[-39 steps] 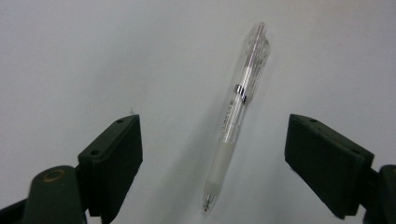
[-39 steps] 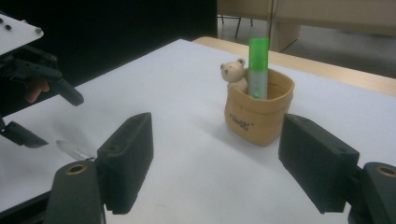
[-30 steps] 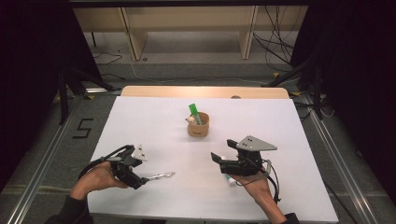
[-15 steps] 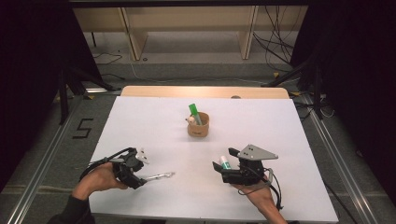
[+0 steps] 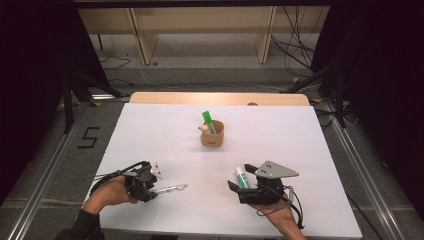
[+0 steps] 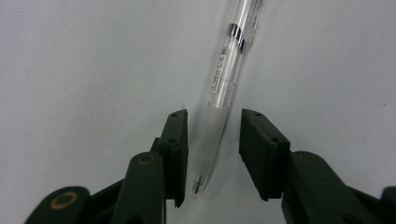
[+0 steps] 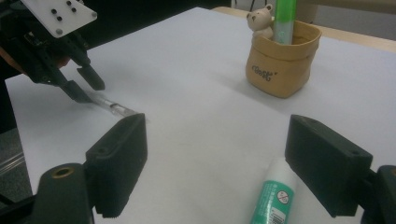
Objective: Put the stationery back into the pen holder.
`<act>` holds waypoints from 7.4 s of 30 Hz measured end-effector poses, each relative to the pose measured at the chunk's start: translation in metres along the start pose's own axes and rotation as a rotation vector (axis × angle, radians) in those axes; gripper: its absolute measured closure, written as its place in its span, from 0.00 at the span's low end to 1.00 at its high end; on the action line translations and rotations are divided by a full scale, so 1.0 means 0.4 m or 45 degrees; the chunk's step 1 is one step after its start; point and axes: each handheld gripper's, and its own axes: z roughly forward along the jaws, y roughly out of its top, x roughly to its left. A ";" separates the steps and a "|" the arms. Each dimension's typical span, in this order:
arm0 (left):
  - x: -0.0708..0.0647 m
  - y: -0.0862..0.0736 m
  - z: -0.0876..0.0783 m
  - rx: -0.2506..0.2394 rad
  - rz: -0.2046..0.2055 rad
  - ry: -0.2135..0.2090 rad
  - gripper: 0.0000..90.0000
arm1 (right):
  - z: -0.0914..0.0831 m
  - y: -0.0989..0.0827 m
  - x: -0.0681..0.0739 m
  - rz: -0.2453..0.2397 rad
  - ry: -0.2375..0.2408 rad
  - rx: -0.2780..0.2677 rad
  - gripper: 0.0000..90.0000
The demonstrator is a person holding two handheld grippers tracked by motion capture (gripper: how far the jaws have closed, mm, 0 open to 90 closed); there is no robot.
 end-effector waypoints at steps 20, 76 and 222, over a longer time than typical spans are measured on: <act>0.005 0.009 0.017 0.034 -0.032 -0.051 0.87 | 0.002 -0.012 0.015 -0.008 0.031 0.017 0.25; -0.118 0.178 -0.041 -0.046 0.116 -0.227 0.88 | 0.060 -0.005 0.178 -0.438 0.071 0.088 0.25; -0.077 0.033 -0.017 -0.766 -0.281 0.006 0.22 | 0.113 0.088 -0.024 -0.039 -0.035 -0.117 0.88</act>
